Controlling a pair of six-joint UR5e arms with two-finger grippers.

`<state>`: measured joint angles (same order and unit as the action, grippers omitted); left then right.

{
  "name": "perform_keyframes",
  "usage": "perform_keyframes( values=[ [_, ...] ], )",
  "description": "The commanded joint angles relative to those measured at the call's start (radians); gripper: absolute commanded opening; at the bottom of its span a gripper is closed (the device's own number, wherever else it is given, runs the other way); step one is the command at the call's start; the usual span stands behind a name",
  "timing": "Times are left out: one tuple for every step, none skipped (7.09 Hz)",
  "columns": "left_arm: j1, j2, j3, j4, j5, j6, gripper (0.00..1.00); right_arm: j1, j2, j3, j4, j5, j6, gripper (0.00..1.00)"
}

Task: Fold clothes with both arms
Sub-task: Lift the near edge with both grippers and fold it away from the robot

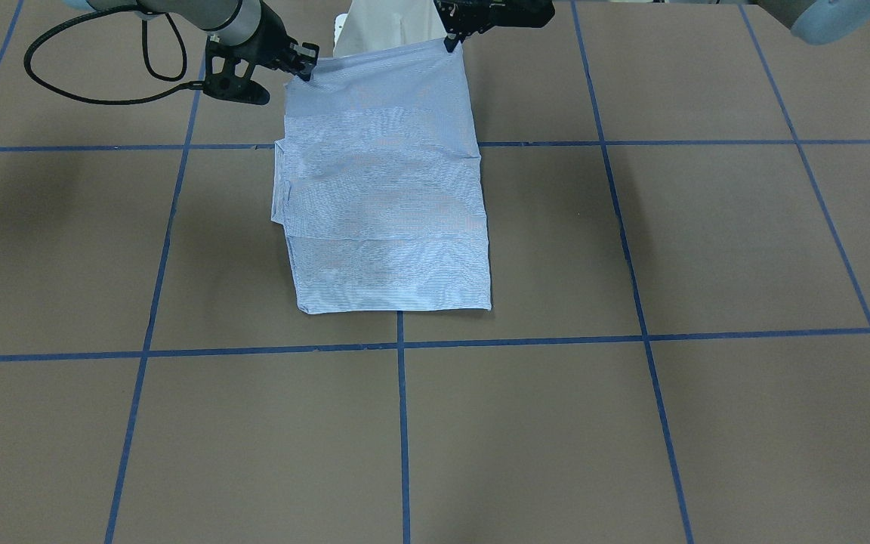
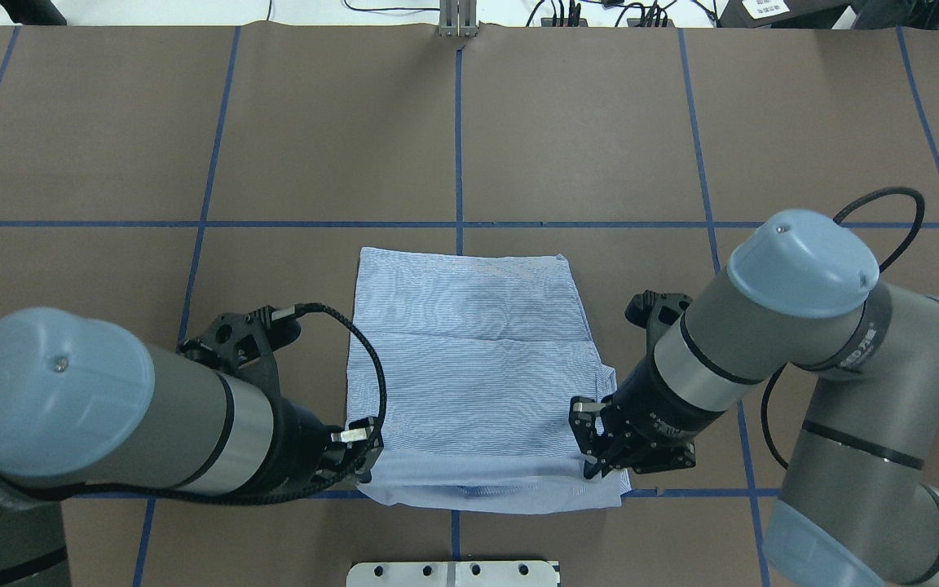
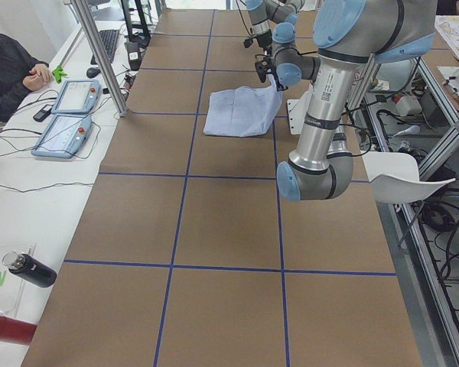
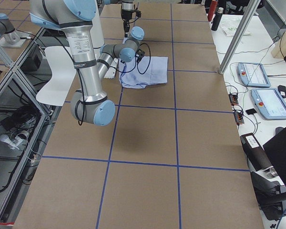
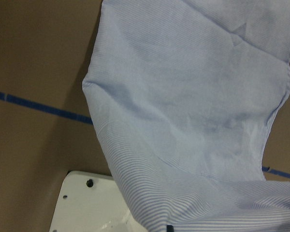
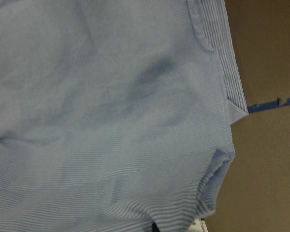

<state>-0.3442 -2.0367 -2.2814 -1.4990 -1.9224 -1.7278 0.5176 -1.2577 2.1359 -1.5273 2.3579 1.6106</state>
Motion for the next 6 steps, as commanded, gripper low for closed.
perform_keyframes(
  values=[
    [-0.077, -0.077, 0.142, -0.026, -0.014, 0.069, 0.00, 0.111, 0.090, -0.095, 0.003, 0.000, -0.018, 0.00],
    [-0.113, -0.082, 0.223, -0.100, -0.014, 0.079, 0.00, 0.145, 0.137, -0.158, 0.003, -0.006, -0.020, 0.00],
    [-0.140, -0.083, 0.277, -0.145, -0.014, 0.099, 0.00, 0.163, 0.185, -0.225, 0.004, -0.014, -0.047, 0.00],
    [-0.169, -0.082, 0.286, -0.147, -0.014, 0.122, 0.00, 0.173, 0.239, -0.320, 0.006, -0.016, -0.069, 0.00],
    [-0.191, -0.083, 0.311, -0.156, -0.015, 0.125, 0.00, 0.183, 0.288, -0.385, 0.006, -0.017, -0.070, 0.00],
    [-0.226, -0.083, 0.341, -0.179, -0.015, 0.169, 0.00, 0.203, 0.320, -0.428, 0.006, -0.017, -0.072, 0.00]
  ],
)
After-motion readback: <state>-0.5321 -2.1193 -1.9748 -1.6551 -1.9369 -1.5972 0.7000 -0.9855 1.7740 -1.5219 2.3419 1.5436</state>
